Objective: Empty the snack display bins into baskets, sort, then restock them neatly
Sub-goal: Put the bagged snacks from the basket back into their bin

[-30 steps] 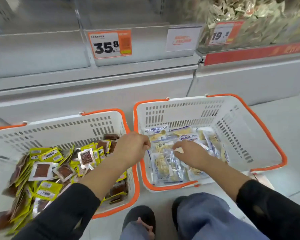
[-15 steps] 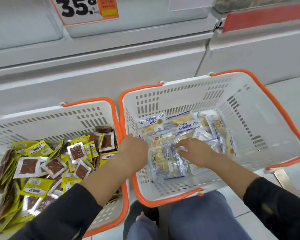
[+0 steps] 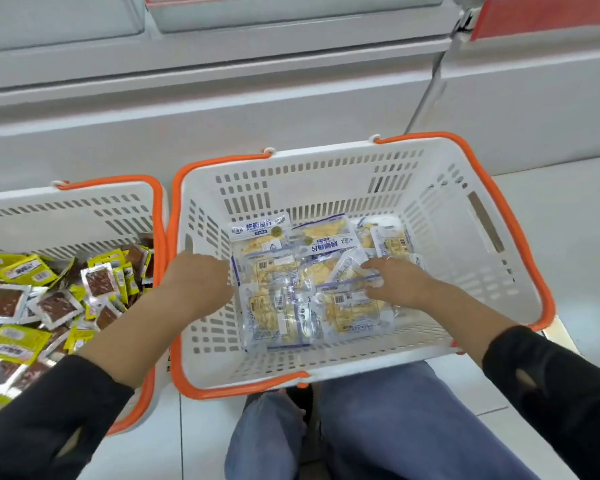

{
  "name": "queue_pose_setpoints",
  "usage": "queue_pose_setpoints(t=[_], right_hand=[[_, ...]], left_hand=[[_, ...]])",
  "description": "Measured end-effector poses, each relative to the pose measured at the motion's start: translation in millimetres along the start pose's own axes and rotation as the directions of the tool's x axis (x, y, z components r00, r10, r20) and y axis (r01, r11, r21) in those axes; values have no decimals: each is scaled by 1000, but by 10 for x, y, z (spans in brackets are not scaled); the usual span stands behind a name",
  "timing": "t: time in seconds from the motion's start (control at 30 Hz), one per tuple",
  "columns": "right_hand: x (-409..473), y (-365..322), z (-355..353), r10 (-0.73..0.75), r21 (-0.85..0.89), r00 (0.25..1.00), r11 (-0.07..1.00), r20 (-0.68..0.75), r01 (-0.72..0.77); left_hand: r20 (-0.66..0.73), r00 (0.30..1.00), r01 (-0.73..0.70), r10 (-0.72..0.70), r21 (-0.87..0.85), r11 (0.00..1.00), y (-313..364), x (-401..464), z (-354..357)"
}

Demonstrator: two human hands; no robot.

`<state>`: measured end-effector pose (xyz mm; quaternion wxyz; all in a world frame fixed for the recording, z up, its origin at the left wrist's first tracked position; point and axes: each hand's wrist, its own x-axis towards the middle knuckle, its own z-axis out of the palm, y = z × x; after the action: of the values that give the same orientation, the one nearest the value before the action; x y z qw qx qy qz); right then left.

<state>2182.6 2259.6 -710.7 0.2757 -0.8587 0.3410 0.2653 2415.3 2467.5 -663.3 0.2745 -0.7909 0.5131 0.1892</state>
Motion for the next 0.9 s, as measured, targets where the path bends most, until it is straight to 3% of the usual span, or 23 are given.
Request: queue_pose_setpoints(t=[0.2,0.27,0.33,0.37,0.4,0.47,0.5,0.53,0.57,0.63,0.67,0.73,0.77,0.83,0.9], right_hand=[[161,-118,212,-29,-334,1000,942,3,28],[179,-146,226,-24,-449,999,894,-35,6],[198,-145,150,-41,-312,999,949,0,39],[186,-118,94,-54,-157,998,986,15,56],[158,-91,30,-81,3,996,997,-25,81],[73,-49,-98,-112,269,960,946,-257,182],[17,-43,-133,-120,354,907,893,-404,276],[-27,-44,-150,-141,380,846,847,-515,372],[-56,-51,-144,-190,336,788,827,-586,450],[-75,-56,-85,-313,179,723,838,-616,515],[-68,-41,-61,-330,180,745,839,-580,513],[-83,-41,-72,-232,410,877,814,-421,412],[-96,-30,-101,-129,589,934,745,-333,312],[-64,17,-148,106,862,969,486,-223,145],[-27,9,-170,163,945,982,325,-90,32]], left_hand=[[79,992,97,-96,-5,995,326,195,-127],[18,999,30,-28,-147,989,536,352,-135],[4,996,-81,93,-459,885,741,521,-137],[34,987,-100,158,-644,758,822,570,-171],[52,982,-60,182,-824,564,882,597,-223],[142,988,142,65,-990,6,935,651,-283],[253,967,251,32,-927,-279,921,690,-273],[354,930,353,95,-793,-496,882,731,-250],[392,892,442,224,-658,-609,845,752,-205],[304,863,505,404,-566,-652,852,709,-121],[266,877,477,400,-582,-659,888,696,-85],[223,930,366,293,-650,-666,926,702,-16],[200,956,294,216,-684,-668,905,703,-1],[148,985,169,87,-756,-632,813,706,25],[105,994,106,34,-822,-560,731,706,48]])
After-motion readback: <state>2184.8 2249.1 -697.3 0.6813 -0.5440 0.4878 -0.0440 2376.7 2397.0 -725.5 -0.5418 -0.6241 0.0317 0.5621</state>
